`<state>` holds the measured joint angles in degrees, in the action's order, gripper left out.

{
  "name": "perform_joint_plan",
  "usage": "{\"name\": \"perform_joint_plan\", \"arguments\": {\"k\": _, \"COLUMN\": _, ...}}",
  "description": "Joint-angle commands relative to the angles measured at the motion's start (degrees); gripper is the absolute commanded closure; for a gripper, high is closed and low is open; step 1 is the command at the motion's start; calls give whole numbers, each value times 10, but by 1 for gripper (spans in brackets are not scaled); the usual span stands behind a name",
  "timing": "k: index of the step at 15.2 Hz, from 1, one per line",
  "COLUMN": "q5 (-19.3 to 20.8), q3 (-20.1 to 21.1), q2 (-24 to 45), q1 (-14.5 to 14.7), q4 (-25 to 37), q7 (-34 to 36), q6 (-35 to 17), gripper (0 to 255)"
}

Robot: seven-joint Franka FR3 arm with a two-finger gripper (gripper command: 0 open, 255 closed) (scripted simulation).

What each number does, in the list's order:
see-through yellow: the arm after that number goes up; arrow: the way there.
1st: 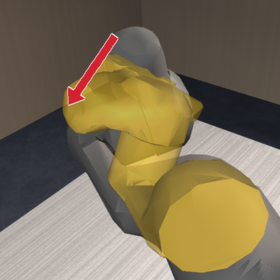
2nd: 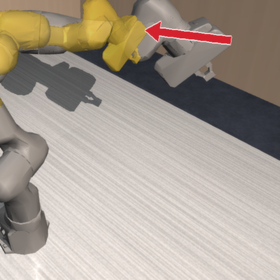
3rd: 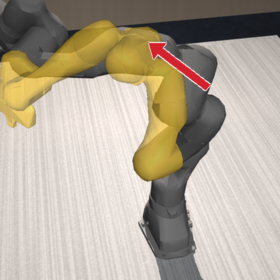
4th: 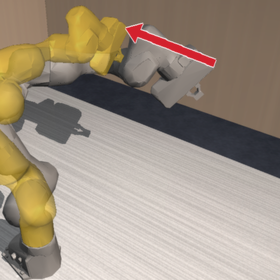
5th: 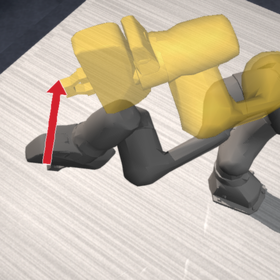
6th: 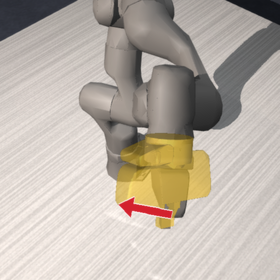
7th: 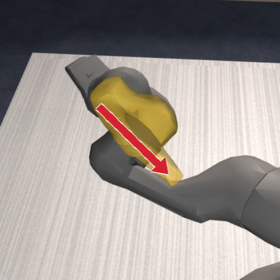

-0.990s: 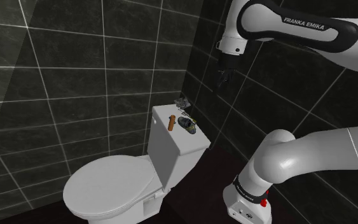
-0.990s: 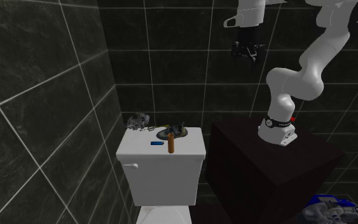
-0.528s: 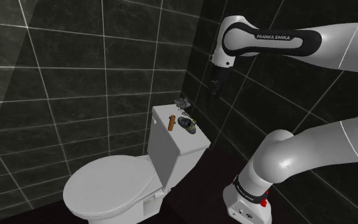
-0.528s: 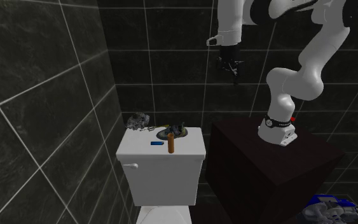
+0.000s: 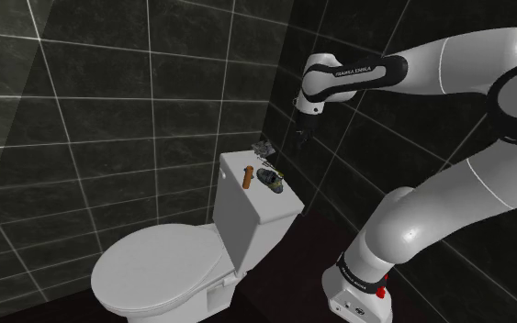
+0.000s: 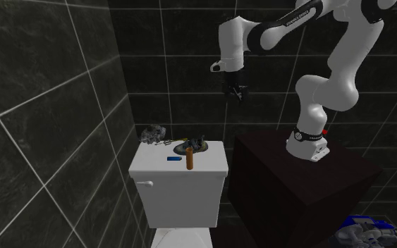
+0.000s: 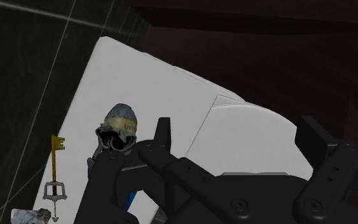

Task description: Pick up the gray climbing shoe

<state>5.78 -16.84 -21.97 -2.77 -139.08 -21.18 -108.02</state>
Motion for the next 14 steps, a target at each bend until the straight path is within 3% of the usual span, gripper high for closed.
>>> {"name": "perform_joint_plan", "arguments": {"k": 1, "q5": -2, "q3": -16, "q2": 39, "q1": -1, "q4": 7, "q7": -25, "q6": -30, "gripper": 0}}
{"name": "perform_joint_plan", "arguments": {"k": 7, "q5": -33, "q3": -54, "q2": 173, "q1": -3, "q4": 46, "q7": -106, "q6": -110, "gripper": 0}}
{"name": "perform_joint_plan", "arguments": {"k": 14, "q5": -103, "q3": -64, "q2": 344, "q1": -26, "q4": 127, "q7": -209, "q6": -173, "gripper": 0}}
